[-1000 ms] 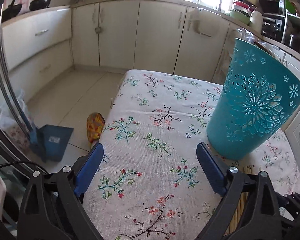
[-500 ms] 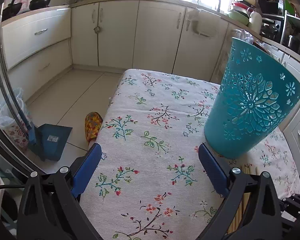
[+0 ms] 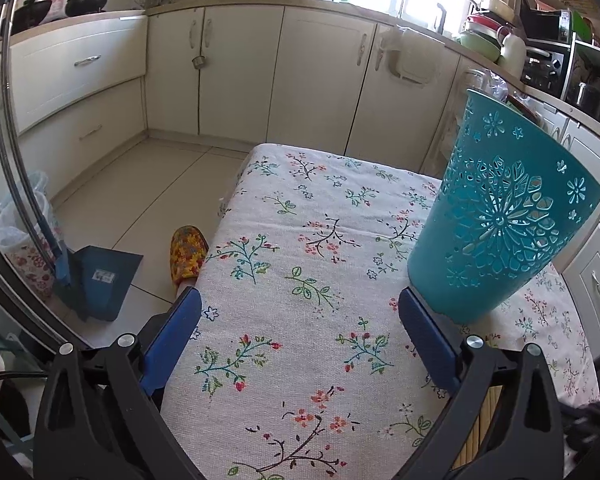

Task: Organize utensils
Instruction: 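Grasp a chopstick with the right gripper and lift it, then lower the chopstick into the basket and open the right gripper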

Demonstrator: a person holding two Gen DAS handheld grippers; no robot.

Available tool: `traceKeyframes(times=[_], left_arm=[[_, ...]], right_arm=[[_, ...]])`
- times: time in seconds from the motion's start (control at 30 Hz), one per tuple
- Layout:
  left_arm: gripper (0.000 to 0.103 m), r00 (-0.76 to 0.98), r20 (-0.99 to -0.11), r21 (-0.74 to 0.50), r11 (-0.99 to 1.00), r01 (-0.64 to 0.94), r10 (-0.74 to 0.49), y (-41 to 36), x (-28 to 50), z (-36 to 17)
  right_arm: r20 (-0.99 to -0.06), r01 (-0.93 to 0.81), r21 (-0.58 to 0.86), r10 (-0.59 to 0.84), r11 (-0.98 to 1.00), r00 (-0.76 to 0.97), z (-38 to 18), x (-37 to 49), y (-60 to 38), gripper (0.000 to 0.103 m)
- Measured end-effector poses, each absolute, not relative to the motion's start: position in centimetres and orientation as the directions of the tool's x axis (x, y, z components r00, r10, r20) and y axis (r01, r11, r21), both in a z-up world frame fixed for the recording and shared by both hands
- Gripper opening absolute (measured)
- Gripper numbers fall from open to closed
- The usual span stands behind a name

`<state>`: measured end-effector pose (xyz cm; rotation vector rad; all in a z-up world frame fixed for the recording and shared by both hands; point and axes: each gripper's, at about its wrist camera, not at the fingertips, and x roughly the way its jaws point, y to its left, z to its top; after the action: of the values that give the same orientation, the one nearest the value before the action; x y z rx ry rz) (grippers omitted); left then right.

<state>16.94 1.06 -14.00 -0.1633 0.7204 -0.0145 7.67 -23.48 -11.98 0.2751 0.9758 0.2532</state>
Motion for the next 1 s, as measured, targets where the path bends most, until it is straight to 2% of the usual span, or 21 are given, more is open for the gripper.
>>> traceKeyframes(times=[0.13,0.27,0.43,0.57,0.67,0.77,1.0], left_arm=[[0.095,0.756,-0.651,-0.155,0.987,-0.042,-0.07,1.1,16.9,-14.0],[0.095,0.757,-0.65,-0.157,0.987,-0.046,-0.068,1.2,16.8,-14.0],[0.095,0.754,-0.653,-0.145,0.989,-0.042,-0.063,1.1,16.9,-14.1],[0.095,0.754,-0.654,-0.147,0.988,-0.042,-0.065,1.1,16.9,-14.0],[0.095,0.756,-0.65,-0.158,0.986,-0.044,-0.07,1.1,16.9,-14.0],[0.095,0.758,-0.648,-0.17,0.984,-0.045,-0.077,1.1,16.9,-14.1],[0.095,0.763,-0.641,-0.185,0.982,-0.047,-0.084,1.2,16.9,-14.1]], right_arm=[[-0.659,-0.102,0.488,0.443,0.867,0.608,-8.0,7.0,-25.2,0.006],[-0.542,-0.159,0.516,0.464,0.842,0.701,-3.1,7.4,-25.3,0.006],[-0.365,-0.21,0.435,0.384,0.876,0.848,3.8,10.6,-23.8,0.006],[-0.27,-0.137,0.37,0.247,0.919,0.931,5.9,15.3,-22.4,0.006],[-0.249,-0.039,0.358,0.136,0.933,0.959,5.1,18.4,-22.3,0.006],[-0.266,0.037,0.356,0.063,0.934,0.962,3.1,20.0,-22.4,0.006],[-0.352,0.026,0.281,0.078,0.959,0.933,-0.7,19.3,-21.0,0.006]])
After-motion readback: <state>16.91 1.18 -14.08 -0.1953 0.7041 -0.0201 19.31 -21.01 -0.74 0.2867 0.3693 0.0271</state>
